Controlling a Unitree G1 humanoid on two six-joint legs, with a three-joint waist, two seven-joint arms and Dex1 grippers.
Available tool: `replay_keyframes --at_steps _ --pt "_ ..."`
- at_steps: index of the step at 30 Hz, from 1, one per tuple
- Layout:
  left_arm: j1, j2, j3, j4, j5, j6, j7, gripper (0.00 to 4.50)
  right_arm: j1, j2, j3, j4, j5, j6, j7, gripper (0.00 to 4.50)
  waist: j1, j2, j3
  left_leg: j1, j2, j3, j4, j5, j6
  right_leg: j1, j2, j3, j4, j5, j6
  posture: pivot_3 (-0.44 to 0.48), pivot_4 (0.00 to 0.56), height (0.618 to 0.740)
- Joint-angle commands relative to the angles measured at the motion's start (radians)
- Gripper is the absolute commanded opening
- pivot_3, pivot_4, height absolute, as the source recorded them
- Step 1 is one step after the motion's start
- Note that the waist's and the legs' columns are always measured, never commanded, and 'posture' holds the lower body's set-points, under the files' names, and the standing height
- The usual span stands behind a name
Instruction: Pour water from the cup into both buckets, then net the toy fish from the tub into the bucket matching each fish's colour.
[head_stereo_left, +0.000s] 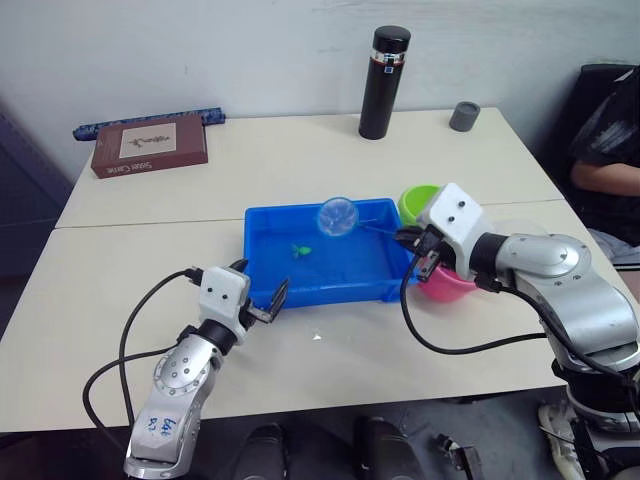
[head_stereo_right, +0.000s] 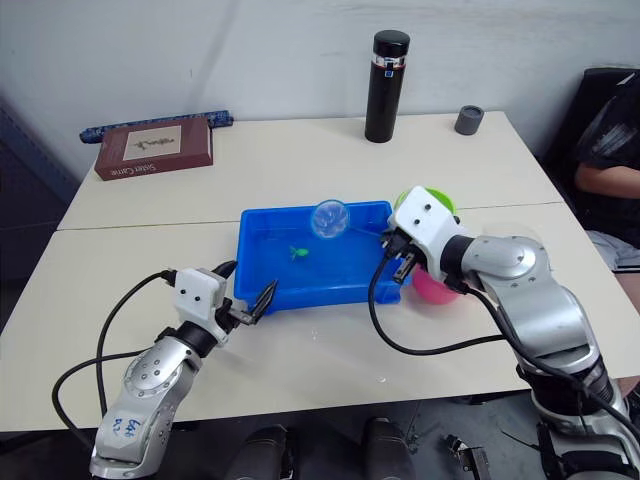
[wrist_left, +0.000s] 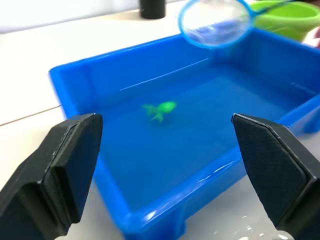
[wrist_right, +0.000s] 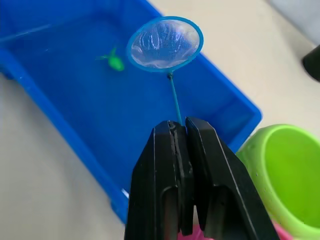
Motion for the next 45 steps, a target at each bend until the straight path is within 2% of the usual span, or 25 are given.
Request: replay_keyframes --at_steps 1,11,20,33,45 --pt "0.007 -0.009 0.012 -0.057 0.009 0.007 0.02 4.46 -0.032 -0.013 0.007 0.019 -0.001 -0.025 0.001 0.0 -0.001 0.0 0.0 0.0 0.0 0.0 0.0 0.0 0.0 0.0 0.0 0.0 0.0 0.0 0.0 0.0 0.15 0.74" --pt "0.042 -0.028 0.013 -0.103 0.013 0.029 0.039 4.46 -0.08 -0.002 0.129 0.287 -0.095 -0.253 0.026 0.0 -0.001 0.0 0.0 0.0 0.0 0.003 0.0 0.0 0.0 -0.001 0.0 0.0 0.0 0.0 -0.001 0.0 0.15 0.74" --pt "0.046 -0.043 0.01 -0.095 0.015 0.019 0.048 4.46 -0.096 0.039 0.172 0.444 -0.161 -0.388 0.038 0.0 -0.003 0.0 0.0 0.0 0.0 0.006 -0.001 0.0 0.0 -0.001 0.001 0.0 0.0 0.0 -0.001 0.0 0.15 0.74" --pt "0.048 -0.058 0.001 -0.097 0.023 0.016 0.057 4.46 -0.103 0.109 0.19 0.439 -0.188 -0.388 0.071 0.0 -0.002 0.0 0.0 0.0 0.001 0.007 -0.001 0.0 0.0 -0.001 0.0 0.0 0.0 0.0 -0.001 0.0 0.15 0.74" --pt "0.036 -0.074 -0.014 -0.119 0.031 0.046 0.078 4.46 -0.104 0.189 0.204 0.382 -0.173 -0.294 0.084 0.0 -0.003 0.0 0.0 0.0 0.001 0.005 -0.002 0.0 -0.001 -0.001 0.0 0.0 0.0 0.0 -0.001 0.0 0.15 0.74"
